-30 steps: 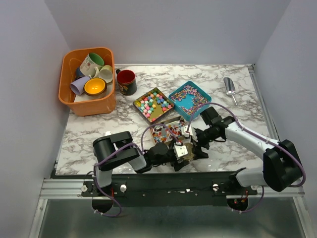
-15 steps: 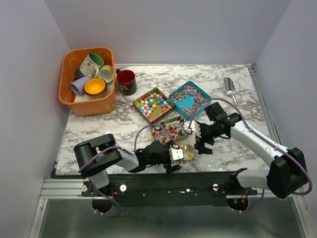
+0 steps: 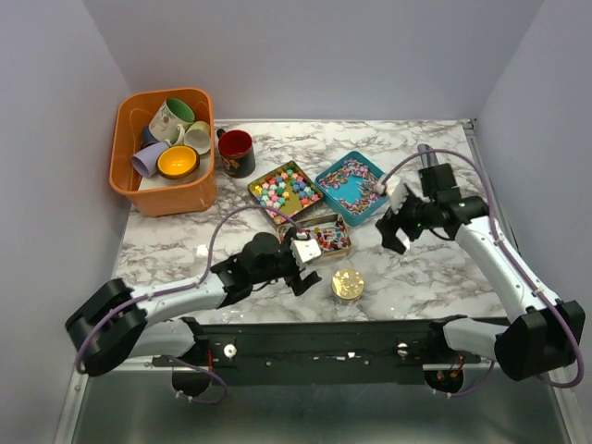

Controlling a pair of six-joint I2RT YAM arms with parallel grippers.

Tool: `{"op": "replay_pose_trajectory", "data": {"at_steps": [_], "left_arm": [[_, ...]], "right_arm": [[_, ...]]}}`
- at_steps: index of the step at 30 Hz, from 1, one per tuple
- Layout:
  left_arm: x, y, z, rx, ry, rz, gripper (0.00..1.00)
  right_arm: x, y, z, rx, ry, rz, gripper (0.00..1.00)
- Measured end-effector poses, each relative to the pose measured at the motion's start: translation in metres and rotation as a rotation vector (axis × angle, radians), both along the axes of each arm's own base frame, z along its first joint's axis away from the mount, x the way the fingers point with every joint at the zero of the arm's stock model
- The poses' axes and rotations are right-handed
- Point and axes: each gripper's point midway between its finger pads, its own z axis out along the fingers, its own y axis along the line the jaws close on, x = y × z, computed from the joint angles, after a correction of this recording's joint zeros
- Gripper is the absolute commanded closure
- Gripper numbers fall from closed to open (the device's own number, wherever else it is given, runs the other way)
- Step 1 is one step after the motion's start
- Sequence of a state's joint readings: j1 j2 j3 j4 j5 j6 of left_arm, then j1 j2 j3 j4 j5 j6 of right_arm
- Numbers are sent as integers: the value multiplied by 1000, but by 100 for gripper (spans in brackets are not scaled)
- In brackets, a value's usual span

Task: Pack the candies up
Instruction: Reset both arms

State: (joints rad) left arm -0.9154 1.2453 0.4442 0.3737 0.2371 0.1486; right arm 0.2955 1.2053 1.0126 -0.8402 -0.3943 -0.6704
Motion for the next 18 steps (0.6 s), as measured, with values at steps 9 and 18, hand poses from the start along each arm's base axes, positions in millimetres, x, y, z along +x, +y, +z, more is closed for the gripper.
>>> {"op": "replay_pose_trajectory", "data": {"at_steps": [9, 18], "left_arm": [[40, 29, 99, -129, -127, 140, 1], [136, 143, 137, -165, -82, 772, 1]], "right_arm": [[62, -59, 33, 148, -53, -466, 0], [96, -102, 58, 217, -124, -816, 0]]}}
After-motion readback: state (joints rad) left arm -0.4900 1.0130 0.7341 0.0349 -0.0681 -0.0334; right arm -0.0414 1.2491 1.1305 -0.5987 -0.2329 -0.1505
